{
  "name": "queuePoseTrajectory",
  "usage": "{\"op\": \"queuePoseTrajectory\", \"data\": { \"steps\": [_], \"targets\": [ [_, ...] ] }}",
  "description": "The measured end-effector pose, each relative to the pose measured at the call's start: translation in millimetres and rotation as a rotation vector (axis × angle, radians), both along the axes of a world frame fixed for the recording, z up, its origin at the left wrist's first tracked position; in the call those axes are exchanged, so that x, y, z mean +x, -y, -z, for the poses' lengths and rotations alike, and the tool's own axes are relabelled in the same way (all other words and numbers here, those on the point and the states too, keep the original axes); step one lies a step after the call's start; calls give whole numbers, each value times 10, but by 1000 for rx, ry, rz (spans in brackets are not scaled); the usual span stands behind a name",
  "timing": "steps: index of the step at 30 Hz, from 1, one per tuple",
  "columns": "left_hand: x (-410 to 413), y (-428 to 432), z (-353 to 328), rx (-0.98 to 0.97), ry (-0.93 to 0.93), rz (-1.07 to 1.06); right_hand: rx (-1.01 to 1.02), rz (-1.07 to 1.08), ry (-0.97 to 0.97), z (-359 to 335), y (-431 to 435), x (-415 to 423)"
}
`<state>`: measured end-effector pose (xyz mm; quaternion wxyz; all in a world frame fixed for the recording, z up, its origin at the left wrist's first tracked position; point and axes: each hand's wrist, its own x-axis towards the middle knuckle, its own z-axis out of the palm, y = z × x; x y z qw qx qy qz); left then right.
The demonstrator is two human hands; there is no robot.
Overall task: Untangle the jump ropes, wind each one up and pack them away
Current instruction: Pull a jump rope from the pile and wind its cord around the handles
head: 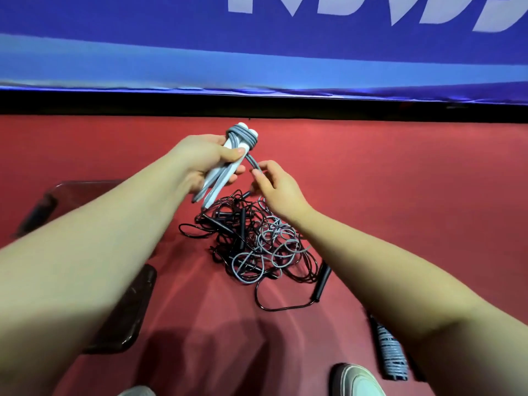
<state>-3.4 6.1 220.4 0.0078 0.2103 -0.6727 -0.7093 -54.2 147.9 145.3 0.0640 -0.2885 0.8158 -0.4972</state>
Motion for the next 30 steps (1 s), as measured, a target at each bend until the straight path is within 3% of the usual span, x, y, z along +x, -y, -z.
{"op": "queuePoseTrajectory", "data": {
  "steps": [3,8,10,21,25,30],
  "targets": [
    [21,42,-45,-25,-30,-30,-74,90,-26,-64,112,20],
    [61,14,20,-2,-40,-51,194,108,-113,-47,23,-159],
    [49,15,14,18,-49,-73,214,82,-137,29,-68,-183],
    [18,85,83,64,-80,-208,267,45,-38,242,-404,-225],
    [-23,192,206,-113,-101,-192,344,-23,-181,-23,-487,-75],
    [-48,239,267,-230,-101,-128,396,5,-540,-545,-360,81]
  ]
}}
